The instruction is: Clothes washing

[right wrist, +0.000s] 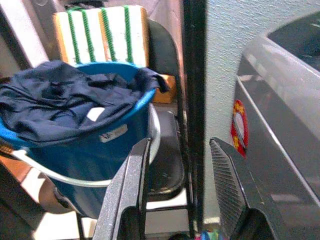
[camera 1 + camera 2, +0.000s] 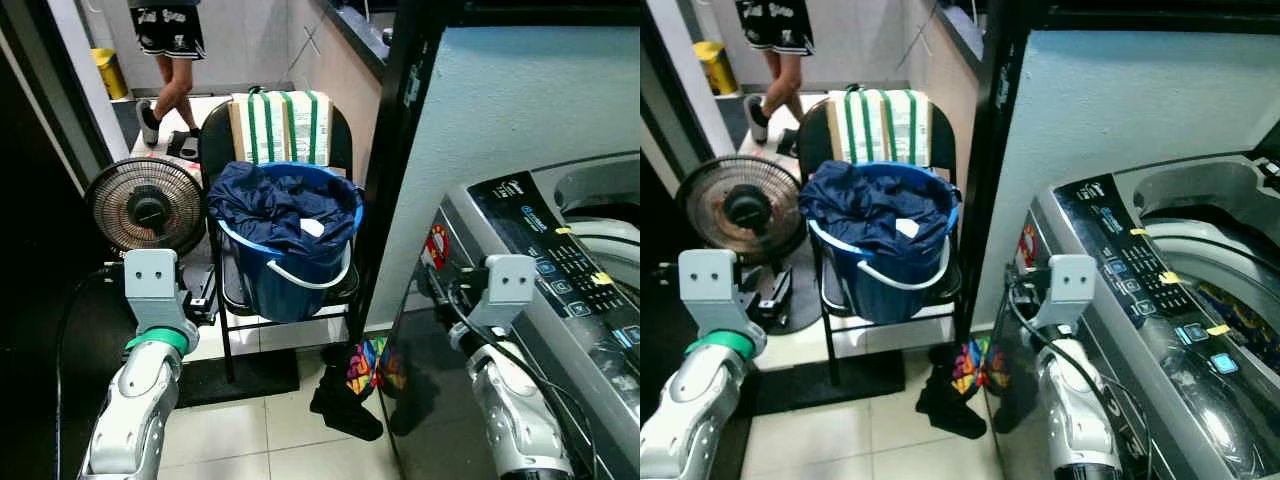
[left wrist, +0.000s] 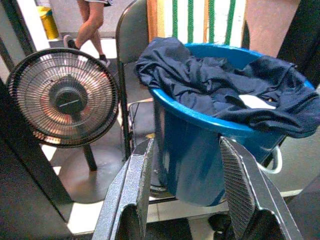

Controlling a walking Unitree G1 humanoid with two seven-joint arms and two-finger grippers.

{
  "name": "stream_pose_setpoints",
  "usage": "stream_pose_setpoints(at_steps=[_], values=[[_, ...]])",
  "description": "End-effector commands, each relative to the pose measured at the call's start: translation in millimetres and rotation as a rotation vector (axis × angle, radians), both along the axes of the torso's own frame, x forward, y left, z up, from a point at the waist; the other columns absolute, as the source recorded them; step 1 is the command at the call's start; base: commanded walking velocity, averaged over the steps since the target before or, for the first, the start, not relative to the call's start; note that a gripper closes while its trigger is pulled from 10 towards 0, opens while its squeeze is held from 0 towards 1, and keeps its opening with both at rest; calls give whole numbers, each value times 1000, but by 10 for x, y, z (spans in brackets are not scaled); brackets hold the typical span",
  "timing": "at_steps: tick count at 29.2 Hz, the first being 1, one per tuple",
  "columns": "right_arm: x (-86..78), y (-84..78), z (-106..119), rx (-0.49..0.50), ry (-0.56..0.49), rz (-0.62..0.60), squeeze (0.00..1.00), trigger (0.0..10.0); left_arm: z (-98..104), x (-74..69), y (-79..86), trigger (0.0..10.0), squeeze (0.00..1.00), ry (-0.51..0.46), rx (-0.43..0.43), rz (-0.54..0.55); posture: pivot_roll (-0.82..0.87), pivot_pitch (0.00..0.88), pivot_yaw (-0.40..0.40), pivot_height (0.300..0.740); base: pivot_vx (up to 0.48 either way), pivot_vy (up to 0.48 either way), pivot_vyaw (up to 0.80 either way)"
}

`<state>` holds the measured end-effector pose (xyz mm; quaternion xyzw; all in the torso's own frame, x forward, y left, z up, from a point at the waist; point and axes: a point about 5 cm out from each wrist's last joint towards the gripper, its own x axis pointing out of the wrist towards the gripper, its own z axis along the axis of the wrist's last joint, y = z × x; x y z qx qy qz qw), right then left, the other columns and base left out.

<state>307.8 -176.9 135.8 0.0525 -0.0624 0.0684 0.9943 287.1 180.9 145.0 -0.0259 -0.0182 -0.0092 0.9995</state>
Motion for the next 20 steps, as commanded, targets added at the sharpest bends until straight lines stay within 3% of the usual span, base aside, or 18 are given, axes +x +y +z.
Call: stream_pose_setpoints(at_steps=[1,2,5,7,20], values=[[-4,57,29,-22,-17,24,0,10000,8,-16,2,10000,0,-14,-20,-3,81,23,42,740,274,0,450],[11,117,94,-65,-44,43,0,10000,27,-13,2,10000,0,-27,-37,-1,82,24,39,740,360,0,800],[14,146,140,-61,-64,53,0,10000,44,-10,4,10000,0,-36,-39,1,82,24,39,740,363,0,800],[11,153,154,-27,-64,62,0,10000,53,-11,1,10000,0,-43,-39,-1,84,23,37,740,364,0,0],[2,219,189,-52,-90,118,0,10000,58,-36,-16,10000,0,-51,-36,-29,88,16,38,740,365,0,0]])
